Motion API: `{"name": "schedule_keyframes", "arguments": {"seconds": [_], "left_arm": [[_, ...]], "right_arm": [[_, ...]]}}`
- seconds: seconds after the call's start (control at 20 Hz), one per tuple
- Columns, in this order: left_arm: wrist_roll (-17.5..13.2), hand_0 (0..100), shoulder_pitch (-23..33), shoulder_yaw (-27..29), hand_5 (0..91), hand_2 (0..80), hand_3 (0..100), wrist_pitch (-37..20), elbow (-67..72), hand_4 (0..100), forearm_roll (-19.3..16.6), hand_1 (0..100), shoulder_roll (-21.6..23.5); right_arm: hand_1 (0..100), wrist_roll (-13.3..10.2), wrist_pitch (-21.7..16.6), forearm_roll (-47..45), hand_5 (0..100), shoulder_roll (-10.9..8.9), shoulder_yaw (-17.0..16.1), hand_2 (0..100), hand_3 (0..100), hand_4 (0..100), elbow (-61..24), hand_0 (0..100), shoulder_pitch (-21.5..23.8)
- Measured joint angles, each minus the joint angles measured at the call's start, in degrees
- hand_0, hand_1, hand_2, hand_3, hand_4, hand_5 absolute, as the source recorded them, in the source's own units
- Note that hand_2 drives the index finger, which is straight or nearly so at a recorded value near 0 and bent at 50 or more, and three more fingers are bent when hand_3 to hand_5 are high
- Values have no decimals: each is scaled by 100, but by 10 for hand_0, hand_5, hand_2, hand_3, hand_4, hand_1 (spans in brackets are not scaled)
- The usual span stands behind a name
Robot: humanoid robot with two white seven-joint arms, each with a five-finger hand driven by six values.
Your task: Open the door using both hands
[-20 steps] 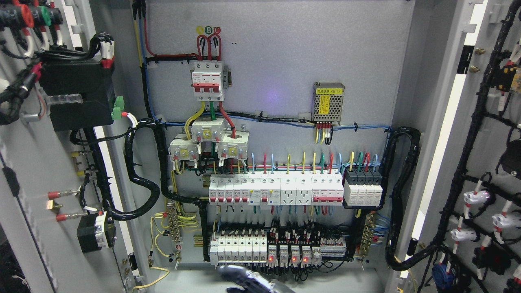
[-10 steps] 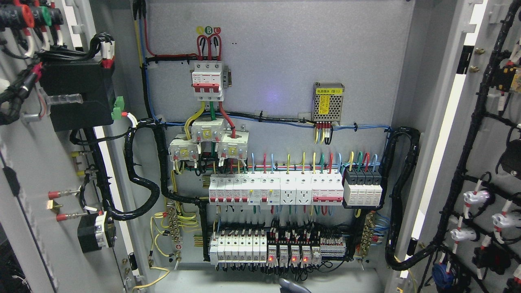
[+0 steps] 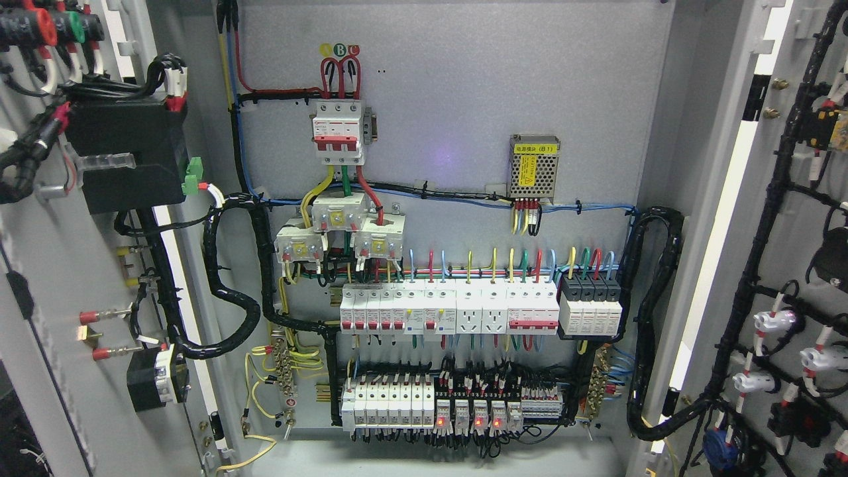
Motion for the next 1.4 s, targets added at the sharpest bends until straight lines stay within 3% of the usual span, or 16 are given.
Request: {"name": "schedule_keyframes", "arguments": {"seconds": [0.35, 0.55, 0.65, 0.95, 1.2, 1.4], "left_arm": [[-148, 0, 170, -216, 0, 0, 0, -17, -865, 0, -36, 0, 25], [349, 0, 628, -696, 0, 0, 0, -19, -2522, 0, -51, 0, 291], [435, 0, 783, -917, 0, 0, 0, -142, -3373, 0, -51, 0, 466], [-220, 0, 988, -1395, 0, 0, 0, -1389, -5756, 0, -332, 0, 838], [-314, 0, 996, -1640, 0, 0, 0, -2883, -7211, 0, -608, 0, 1010], [-317, 0, 977, -1732, 0, 0, 0, -3415, -8090, 0, -704, 0, 1068]], "right_arm": [[0, -12, -193, -33, 0, -88, -535, 0, 0, 0, -182, 0, 187], [0, -20, -205, -362, 0, -121, -761, 0, 0, 0, -254, 0, 192], [0, -22, -205, -605, 0, -141, -854, 0, 0, 0, -280, 0, 188], [0, -28, -198, -1002, 0, -271, -1126, 0, 0, 0, -334, 0, 188], [0, -43, -170, -1299, 0, -407, -1274, 0, 0, 0, -345, 0, 148], [0, -36, -158, -1563, 0, -518, -1353, 0, 0, 0, -336, 0, 92]]}}
